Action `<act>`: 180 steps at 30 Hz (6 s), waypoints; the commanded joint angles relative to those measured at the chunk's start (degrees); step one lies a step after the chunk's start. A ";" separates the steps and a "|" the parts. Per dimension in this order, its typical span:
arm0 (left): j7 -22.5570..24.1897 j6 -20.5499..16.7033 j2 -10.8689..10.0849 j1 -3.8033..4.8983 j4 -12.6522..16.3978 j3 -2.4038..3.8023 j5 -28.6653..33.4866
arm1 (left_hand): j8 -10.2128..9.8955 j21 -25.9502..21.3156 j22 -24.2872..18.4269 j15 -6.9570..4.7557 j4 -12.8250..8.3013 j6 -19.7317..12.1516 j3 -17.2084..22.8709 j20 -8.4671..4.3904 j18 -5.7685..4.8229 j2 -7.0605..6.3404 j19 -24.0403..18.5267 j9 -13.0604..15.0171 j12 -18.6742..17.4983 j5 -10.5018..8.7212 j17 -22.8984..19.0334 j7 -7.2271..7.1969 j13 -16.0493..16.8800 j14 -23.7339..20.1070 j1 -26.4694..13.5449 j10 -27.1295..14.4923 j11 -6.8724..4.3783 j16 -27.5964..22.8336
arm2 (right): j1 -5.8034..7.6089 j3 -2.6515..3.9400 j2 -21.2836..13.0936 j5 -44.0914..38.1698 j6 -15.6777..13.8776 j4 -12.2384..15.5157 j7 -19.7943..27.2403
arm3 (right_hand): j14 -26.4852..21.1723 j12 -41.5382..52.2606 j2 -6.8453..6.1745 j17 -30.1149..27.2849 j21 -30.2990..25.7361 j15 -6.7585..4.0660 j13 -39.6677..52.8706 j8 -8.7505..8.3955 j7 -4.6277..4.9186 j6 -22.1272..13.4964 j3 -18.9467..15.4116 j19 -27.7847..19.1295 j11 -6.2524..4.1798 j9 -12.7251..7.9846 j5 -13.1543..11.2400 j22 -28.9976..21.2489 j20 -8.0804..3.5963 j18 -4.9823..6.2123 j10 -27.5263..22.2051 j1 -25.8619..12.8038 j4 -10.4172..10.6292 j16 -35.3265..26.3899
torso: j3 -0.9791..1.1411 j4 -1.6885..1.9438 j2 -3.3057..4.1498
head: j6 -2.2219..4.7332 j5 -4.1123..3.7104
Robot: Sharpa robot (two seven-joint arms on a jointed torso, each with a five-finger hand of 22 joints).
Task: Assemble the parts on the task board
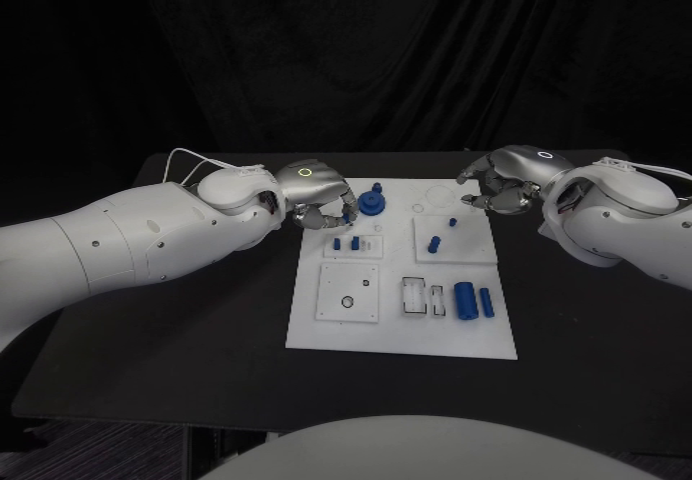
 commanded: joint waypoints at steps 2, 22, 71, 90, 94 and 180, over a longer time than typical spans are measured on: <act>-0.18 0.35 0.11 0.14 -0.20 0.05 -0.04 | -0.32 -0.35 10.73 -0.09 0.39 0.10 0.06 -0.13 -0.19 -0.09 -0.18 -0.05 -0.28 0.06 -0.21 0.07 -0.04 -0.20 -0.59 1.91 -1.49 -0.27 | -0.19 0.03 -0.04 0.08 0.29 -0.02 -0.26 | 5.72 0.15 0.21 14.47 -0.34 0.24 15.08 -0.28 -0.17 0.40 -0.08 -0.35 0.24 -0.07 -0.08 9.72 -0.12 0.48 6.07 -0.22 -0.30 -0.29 | -0.11 0.38 -0.18 | 0.00 -0.26; -0.71 2.38 3.20 -0.50 -4.58 0.04 -0.04 | -1.32 -1.45 10.42 0.22 0.41 -0.64 0.01 -0.09 0.02 -0.25 -0.94 -0.25 -1.74 -0.82 -1.58 0.21 -0.90 -1.13 -0.50 2.42 -1.18 -1.17 | -0.21 0.03 0.11 0.09 0.42 0.00 -0.29 | 5.69 0.15 0.23 14.43 -0.37 0.24 15.08 -0.30 -0.16 0.40 -0.03 -0.35 0.24 -0.12 -0.07 9.71 -0.12 0.48 6.07 -0.25 -0.32 -0.36 | 0.00 0.11 0.07 | 0.00 -0.15; -0.87 4.77 7.66 -1.97 -9.91 0.05 -0.05 | -2.31 -2.66 10.10 0.33 -0.18 -1.43 0.13 -0.04 0.27 -0.33 -1.79 -0.46 -2.65 -1.35 -2.71 0.08 -1.22 -2.00 0.36 3.01 -1.13 -1.90 | -0.21 0.04 0.53 0.09 0.99 -0.15 -0.23 | 5.64 0.15 0.27 14.32 -0.81 0.25 15.08 -0.32 -0.14 0.40 0.04 -0.54 0.25 -0.20 -0.07 9.59 -0.12 0.56 6.07 -0.28 -0.37 -0.55 | -0.03 0.04 -0.03 | 0.00 -0.19; -2.20 5.56 7.30 -2.03 -9.72 0.05 -0.05 | -4.37 -4.05 9.79 1.43 0.22 -14.09 0.27 0.11 0.49 -1.43 -2.62 -4.10 -6.57 -5.11 -3.48 -4.00 -1.37 -2.87 0.05 -2.49 0.44 -2.50 | -0.22 0.04 0.62 0.09 1.06 -0.22 -0.12 | 5.60 0.15 0.28 14.26 -1.01 0.28 15.08 -0.33 -0.11 0.46 0.18 -0.62 0.28 -0.33 -0.07 9.55 -0.10 0.59 6.07 -0.30 -0.50 -0.66 | -0.05 0.07 -0.06 | 0.00 -0.11; -2.98 6.18 7.23 -2.05 -9.86 0.05 -0.05 | -4.35 -3.58 9.99 1.93 1.03 -19.32 -0.30 0.19 0.37 -1.81 -2.08 -6.43 -7.17 -6.73 -2.50 -5.34 -0.85 -2.29 -0.47 -4.28 1.16 -1.84 | -0.22 0.04 0.62 0.50 1.03 -0.20 0.02 | 5.54 0.15 0.28 14.15 -1.15 0.28 15.08 -0.33 -0.11 0.47 0.18 -0.68 0.28 -0.34 -0.07 9.51 -0.10 0.62 6.07 -0.30 -0.50 -0.85 | -0.03 0.07 -0.06 | 0.00 -0.25; 27.87 16.78 -19.68 -9.07 14.12 0.01 82.39 | -7.11 -75.68 -66.29 6.78 13.99 -55.89 -34.20 4.95 6.75 14.92 -78.79 -32.04 -16.97 -1.45 -72.68 -17.22 -29.26 -80.98 -10.86 -57.34 -7.65 -81.41 | -1.61 0.04 0.19 -14.31 7.96 -0.97 2.10 | -8.40 -69.49 -4.61 -14.61 -38.64 3.92 -56.37 -0.23 -0.20 4.89 -2.43 -9.65 6.27 -5.35 -0.04 1.25 3.23 5.13 -39.65 3.47 2.85 -33.68 | -4.35 4.28 0.08 | 0.00 -10.73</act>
